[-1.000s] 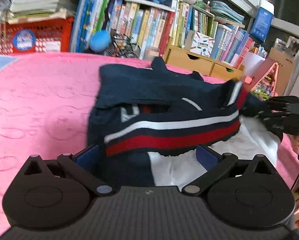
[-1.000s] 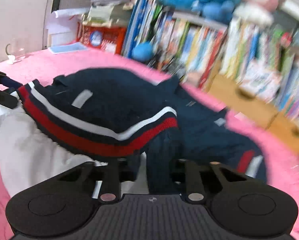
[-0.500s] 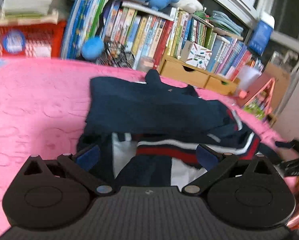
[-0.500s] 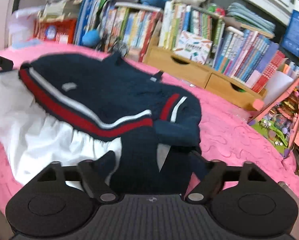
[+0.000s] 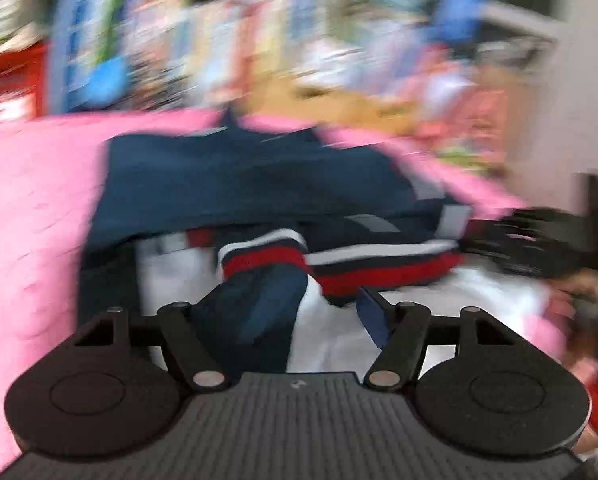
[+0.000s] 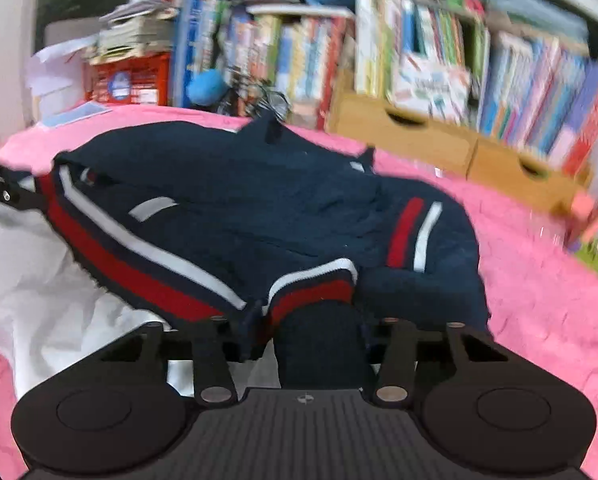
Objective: Fold clothes
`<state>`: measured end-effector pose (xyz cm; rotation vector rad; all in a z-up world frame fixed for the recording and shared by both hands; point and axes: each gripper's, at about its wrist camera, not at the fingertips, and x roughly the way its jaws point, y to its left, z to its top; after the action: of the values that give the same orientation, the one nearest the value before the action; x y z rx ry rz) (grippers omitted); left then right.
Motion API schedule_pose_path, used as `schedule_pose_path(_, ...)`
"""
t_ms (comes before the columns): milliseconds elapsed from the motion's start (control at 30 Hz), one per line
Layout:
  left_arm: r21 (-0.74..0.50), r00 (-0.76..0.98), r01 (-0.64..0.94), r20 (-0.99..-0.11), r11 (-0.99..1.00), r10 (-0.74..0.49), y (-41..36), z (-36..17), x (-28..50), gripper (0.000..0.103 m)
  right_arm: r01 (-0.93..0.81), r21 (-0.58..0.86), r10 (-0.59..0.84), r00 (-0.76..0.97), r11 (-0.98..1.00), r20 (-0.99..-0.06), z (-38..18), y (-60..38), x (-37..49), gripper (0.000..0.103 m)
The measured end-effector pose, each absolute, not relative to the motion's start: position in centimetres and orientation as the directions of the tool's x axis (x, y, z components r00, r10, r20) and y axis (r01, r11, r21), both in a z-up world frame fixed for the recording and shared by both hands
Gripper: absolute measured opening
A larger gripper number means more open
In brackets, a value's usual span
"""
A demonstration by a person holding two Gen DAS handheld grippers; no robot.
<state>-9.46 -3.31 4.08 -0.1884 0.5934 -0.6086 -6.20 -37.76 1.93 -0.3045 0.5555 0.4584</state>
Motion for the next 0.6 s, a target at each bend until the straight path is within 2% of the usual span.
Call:
schedule_pose_path(33, -0.388, 0.646, 0.516, -0.409, 0.764, -0.644, -2.4, 4.6, -9.7, 0.086, -0.496, -0.126, 0.361, 0.762, 0.859, -0.537, 2.7, -38.2, -6.7, 0.032)
schedule_pose_path(100, -0.428, 0.677, 0.478, -0.377, 0.767, -0.633, -1.1, 5.1, -9.1, 0.102, -0.499, -0.051, 0.421, 0.778, 0.865, -0.467, 4.4, -39.2, -7.4, 0.032)
schedule_pose_path(133, -0.444, 0.696, 0.452, -0.367, 0.773, -0.617, -0.5, 5.2, -8.7, 0.101, -0.491, -0.01, 0.436, 0.782, 0.871, -0.445, 5.2, -39.8, -7.3, 0.033)
schedule_pose_path(200, -0.412, 0.716, 0.38, -0.436, 0.828, -0.545, -0.6, 4.8, -7.3, 0.101, -0.467, 0.05, 0.441, 0.787, 0.883, -0.432, 6.1, -40.8, -6.3, 0.035)
schedule_pose_path(267, -0.376, 0.692, 0.321, -0.534, 0.869, -0.486, -1.2, 3.4, -6.0, 0.101, -0.43, -0.005, 0.379, 0.802, 0.903, -0.462, 5.6, -40.5, -5.7, 0.038)
schedule_pose_path(300, -0.363, 0.667, 0.303, -0.58, 0.881, -0.468, -1.7, 2.6, -5.5, 0.101, -0.411, -0.037, 0.345, 0.809, 0.911, -0.476, 5.3, -40.4, -5.4, 0.043)
schedule_pose_path(333, -0.35, 0.639, 0.3, -0.618, 0.888, -0.459, -2.3, 1.9, -5.2, 0.101, -0.406, -0.064, 0.324, 0.805, 0.912, -0.497, 4.8, -40.1, -5.3, 0.052)
schedule_pose_path(367, -0.319, 0.645, 0.314, -0.619, 0.894, -0.448, -2.9, 1.5, -5.4, 0.103, -0.404, -0.09, 0.304, 0.799, 0.91, -0.519, 4.2, -39.8, -5.1, 0.06)
schedule_pose_path(400, -0.297, 0.657, 0.326, -0.612, 0.898, -0.441, -3.4, 1.5, -5.6, 0.103, -0.418, -0.095, 0.307, 0.785, 0.903, -0.538, 3.6, -39.7, -5.2, 0.077)
schedule_pose_path(433, -0.278, 0.668, 0.335, -0.604, 0.9, -0.435, -4.0, 1.5, -5.9, 0.103, -0.44, -0.089, 0.322, 0.767, 0.894, -0.555, 3.1, -39.6, -5.2, 0.084)
schedule_pose_path(467, -0.259, 0.678, 0.344, -0.596, 0.903, -0.429, -4.5, 1.6, -6.1, 0.101, -0.452, -0.086, 0.328, 0.753, 0.888, -0.571, 2.5, -39.4, -5.2, 0.083)
schedule_pose_path(500, -0.232, 0.705, 0.334, -0.582, 0.914, -0.405, -4.9, 1.8, -6.5, 0.093, -0.462, -0.085, 0.331, 0.739, 0.883, -0.587, 1.9, -39.2, -5.2, 0.072)
schedule_pose_path(533, -0.192, 0.747, 0.318, -0.552, 0.928, -0.37, -5.4, 2.3, -7.2, 0.077, -0.465, -0.079, 0.331, 0.729, 0.882, -0.598, 1.5, -38.9, -5.3, 0.046)
schedule_pose_path(567, -0.157, 0.785, 0.3, -0.521, 0.941, -0.336, -5.9, 2.8, -7.9, 0.065, -0.457, -0.075, 0.33, 0.737, 0.886, -0.589, 1.6, -38.8, -5.7, 0.034)
schedule_pose_path(600, -0.135, 0.81, 0.281, -0.498, 0.95, -0.31, -6.2, 3.5, -8.2, 0.039, -0.447, -0.073, 0.328, 0.749, 0.892, -0.576, 1.8, -38.6, -6.2, 0.027)
